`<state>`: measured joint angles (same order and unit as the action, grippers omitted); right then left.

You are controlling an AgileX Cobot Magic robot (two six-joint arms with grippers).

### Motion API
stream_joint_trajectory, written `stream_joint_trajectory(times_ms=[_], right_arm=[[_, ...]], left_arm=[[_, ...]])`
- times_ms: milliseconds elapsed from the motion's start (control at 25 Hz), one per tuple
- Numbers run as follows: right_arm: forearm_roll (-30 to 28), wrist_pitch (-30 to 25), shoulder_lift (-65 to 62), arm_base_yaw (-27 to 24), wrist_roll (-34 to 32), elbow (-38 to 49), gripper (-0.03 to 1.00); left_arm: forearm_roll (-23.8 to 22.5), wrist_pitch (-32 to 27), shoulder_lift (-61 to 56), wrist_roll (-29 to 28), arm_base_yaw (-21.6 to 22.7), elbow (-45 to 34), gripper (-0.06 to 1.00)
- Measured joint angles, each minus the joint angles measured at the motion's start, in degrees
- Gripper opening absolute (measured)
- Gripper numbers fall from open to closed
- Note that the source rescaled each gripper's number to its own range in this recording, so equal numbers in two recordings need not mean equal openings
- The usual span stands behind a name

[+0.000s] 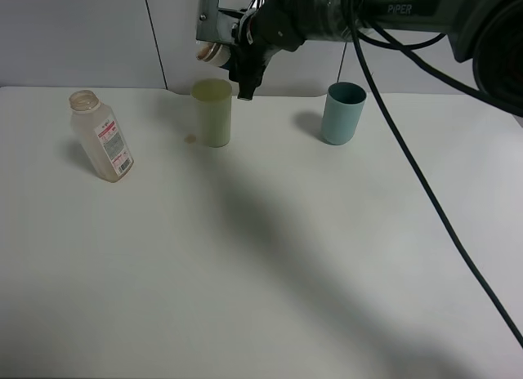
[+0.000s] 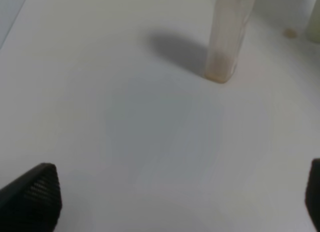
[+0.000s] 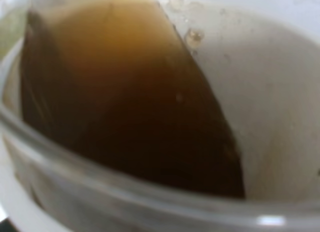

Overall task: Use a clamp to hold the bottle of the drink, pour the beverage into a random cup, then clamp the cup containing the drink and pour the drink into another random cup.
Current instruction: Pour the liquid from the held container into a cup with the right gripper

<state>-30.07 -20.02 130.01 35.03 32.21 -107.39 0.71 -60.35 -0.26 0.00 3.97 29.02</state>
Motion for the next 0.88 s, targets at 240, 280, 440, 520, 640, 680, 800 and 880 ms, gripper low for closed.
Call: stream_joint_trajectory(times_ms=[240,280,440,520,640,680,800,880], right_arm=[[-0.94,-0.38,-1.22,0.0,-0.41,0.0,0.0],[-1.01,-0.49,-1.41,0.0,-0.41,0.0,0.0],[-1.06,-1.13,-1.74,0.0,-1.2,0.0,0.0],[-1.11,-1.19,-1.74,0.0,-1.97,0.0,0.0],[-1.34,-1.52,-1.74,0.0,-2.32,0.0,0.0],[-1.34,-1.52,-1.74,0.0,-2.37,0.0,0.0],[-1.36,-1.52,-1.74,0.0,-2.37,0.0,0.0],[-1.36,-1.57,-1.74,0.0,-2.37,0.0,0.0]], left_arm=[[0.0,0.0,0.0,0.0,0.0,0.0,0.99],[0.0,0.0,0.0,0.0,0.0,0.0,0.99],[0.0,0.0,0.0,0.0,0.0,0.0,0.99],[0.0,0.0,0.0,0.0,0.0,0.0,0.99],[0.0,0.0,0.0,0.0,0.0,0.0,0.99],[0.01,0.0,0.0,0.0,0.0,0.0,0.99],[0.01,0.0,0.0,0.0,0.0,0.0,0.99],[0.01,0.0,0.0,0.0,0.0,0.0,0.99]])
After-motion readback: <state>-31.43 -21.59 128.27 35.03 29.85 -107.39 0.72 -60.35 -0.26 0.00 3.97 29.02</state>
